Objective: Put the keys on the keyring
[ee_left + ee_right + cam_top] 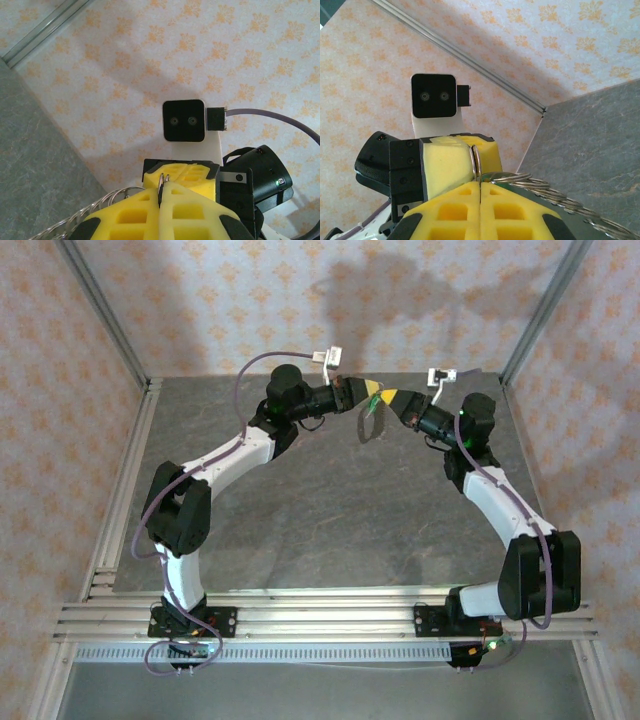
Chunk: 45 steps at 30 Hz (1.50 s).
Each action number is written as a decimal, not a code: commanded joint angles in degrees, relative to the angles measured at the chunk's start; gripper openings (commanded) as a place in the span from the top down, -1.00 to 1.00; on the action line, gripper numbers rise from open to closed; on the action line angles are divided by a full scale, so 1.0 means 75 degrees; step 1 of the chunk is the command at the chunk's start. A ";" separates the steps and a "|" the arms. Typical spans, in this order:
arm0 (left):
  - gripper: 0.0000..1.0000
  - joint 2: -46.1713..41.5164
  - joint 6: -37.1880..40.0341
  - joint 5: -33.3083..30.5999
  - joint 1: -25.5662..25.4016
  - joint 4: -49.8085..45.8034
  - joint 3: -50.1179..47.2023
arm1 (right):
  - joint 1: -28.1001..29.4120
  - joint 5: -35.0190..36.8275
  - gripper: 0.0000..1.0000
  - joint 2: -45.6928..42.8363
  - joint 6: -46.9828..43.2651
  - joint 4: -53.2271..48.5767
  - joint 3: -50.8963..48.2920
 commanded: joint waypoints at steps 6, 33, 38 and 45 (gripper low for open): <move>1.00 -0.0279 -0.0047 -0.0109 -0.0057 0.0430 0.0215 | 0.0307 -0.0242 1.00 0.0158 -0.0067 0.0422 -0.0034; 1.00 -0.0502 -0.0545 -0.0917 -0.0183 0.1334 -0.0558 | 0.0596 0.0805 1.00 0.0847 0.1699 0.2597 -0.0449; 1.00 -0.0456 -0.0937 -0.1247 -0.0210 0.1946 -0.0802 | 0.0650 0.0921 1.00 0.0770 0.1713 0.2597 -0.0496; 1.00 -0.0317 -0.1388 -0.1499 -0.0264 0.2556 -0.0927 | 0.0670 0.1152 1.00 0.0779 0.1936 0.2849 -0.0630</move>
